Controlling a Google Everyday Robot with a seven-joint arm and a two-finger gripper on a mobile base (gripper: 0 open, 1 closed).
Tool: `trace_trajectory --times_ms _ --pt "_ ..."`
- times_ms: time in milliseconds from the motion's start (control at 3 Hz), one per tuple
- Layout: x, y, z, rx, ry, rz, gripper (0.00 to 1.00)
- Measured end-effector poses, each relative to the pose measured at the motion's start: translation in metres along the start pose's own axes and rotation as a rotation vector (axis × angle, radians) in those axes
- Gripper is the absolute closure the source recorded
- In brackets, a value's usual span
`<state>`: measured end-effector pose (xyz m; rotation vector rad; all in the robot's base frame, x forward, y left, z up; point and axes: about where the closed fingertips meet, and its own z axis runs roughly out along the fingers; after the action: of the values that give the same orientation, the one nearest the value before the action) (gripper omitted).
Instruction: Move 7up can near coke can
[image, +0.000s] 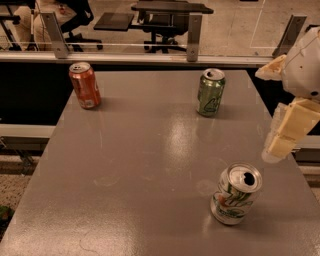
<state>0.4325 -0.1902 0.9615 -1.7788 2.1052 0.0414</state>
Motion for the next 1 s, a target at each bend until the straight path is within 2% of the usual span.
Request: trace_trajectory --times_ms 333,667,1000 --pt "0.000 0.014 0.005 -0.081 -0.081 -0.038 0.00" --pt "-0.002 0.029 0.009 -0.154 -0.136 -0.082 0.00" --pt "-0.011 0.049 0.015 -0.167 -0.164 -0.136 0.00"
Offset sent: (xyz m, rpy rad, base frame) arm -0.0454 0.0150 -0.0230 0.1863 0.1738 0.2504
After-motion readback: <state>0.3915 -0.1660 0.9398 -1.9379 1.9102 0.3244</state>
